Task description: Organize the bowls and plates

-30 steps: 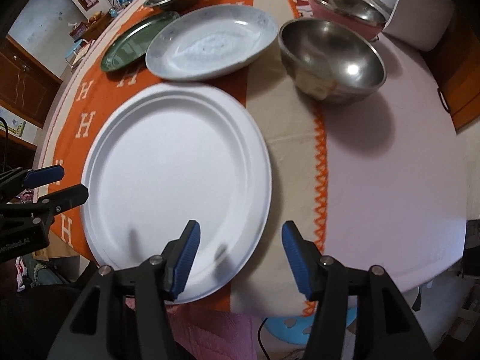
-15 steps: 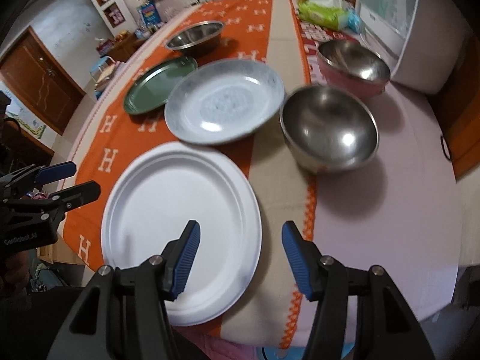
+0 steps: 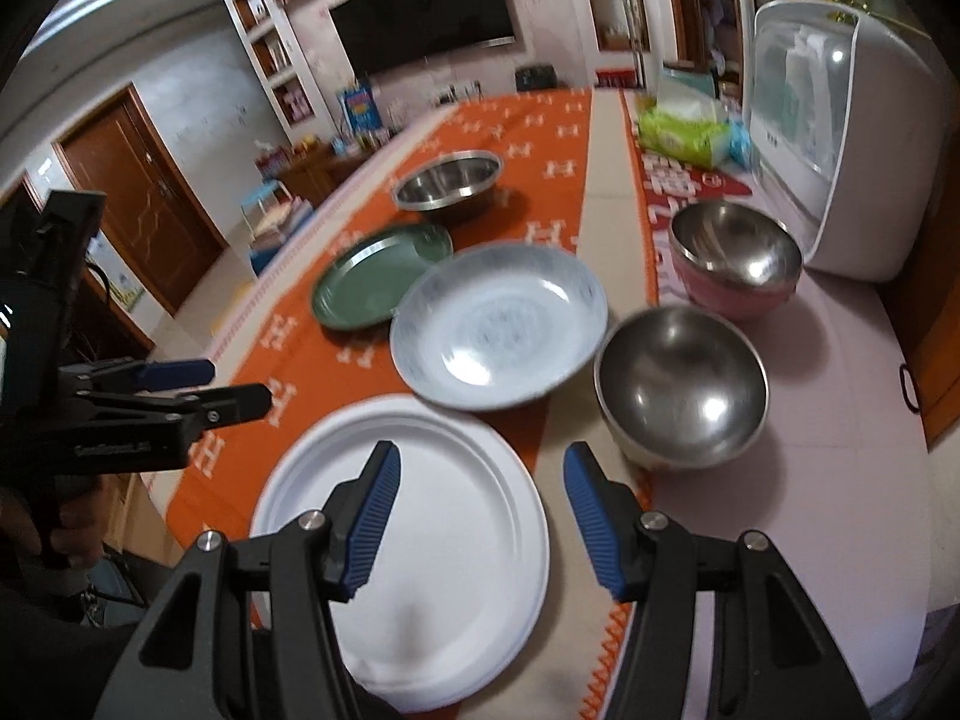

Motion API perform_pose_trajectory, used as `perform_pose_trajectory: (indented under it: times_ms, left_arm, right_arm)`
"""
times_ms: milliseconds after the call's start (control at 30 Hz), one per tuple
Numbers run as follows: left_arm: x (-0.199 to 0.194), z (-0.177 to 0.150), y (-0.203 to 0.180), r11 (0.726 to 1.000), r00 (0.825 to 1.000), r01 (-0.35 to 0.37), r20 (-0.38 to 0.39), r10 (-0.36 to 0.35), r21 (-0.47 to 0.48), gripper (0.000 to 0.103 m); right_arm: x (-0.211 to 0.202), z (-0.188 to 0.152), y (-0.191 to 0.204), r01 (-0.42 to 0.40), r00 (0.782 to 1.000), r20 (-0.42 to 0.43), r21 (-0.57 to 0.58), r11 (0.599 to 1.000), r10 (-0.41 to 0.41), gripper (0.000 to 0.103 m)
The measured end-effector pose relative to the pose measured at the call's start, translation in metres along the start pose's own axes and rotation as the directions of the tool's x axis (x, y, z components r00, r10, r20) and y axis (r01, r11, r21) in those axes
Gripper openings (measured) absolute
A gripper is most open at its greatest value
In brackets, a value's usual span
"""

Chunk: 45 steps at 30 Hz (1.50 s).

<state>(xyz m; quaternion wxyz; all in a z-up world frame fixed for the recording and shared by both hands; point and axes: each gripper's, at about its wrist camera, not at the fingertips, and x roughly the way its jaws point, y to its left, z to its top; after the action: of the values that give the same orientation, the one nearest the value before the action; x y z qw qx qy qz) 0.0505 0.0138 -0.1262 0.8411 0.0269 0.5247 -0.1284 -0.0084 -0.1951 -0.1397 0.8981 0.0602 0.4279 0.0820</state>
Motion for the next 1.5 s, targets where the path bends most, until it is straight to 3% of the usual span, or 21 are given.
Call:
perform_pose_trajectory:
  times_ms: [300, 867, 1133, 1500]
  left_arm:
    - [-0.003, 0.014, 0.015, 0.999, 0.998, 0.007, 0.055, -0.005, -0.044, 0.080]
    - [-0.001, 0.050, 0.048, 0.999, 0.996, 0.044, 0.073, -0.045, 0.006, 0.080]
    - [0.020, 0.069, 0.056, 0.996, 0.995, 0.092, 0.023, -0.092, 0.019, 0.080]
    - [0.068, 0.086, 0.039, 0.979, 0.976, 0.204, -0.081, -0.202, 0.007, 0.080]
  right_arm:
    - [-0.007, 0.005, -0.001, -0.019, 0.994, 0.111, 0.065, 0.998, 0.011, 0.057]
    - [0.003, 0.008, 0.007, 0.040, 0.987, 0.145, 0.233, 0.972, -0.076, 0.057]
    - [0.011, 0.002, -0.002, 0.033, 0.986, 0.139, 0.381, 0.924, -0.092, 0.057]
    - [0.033, -0.006, -0.026, 0.032, 0.988, 0.106, 0.583, 0.812, -0.115, 0.057]
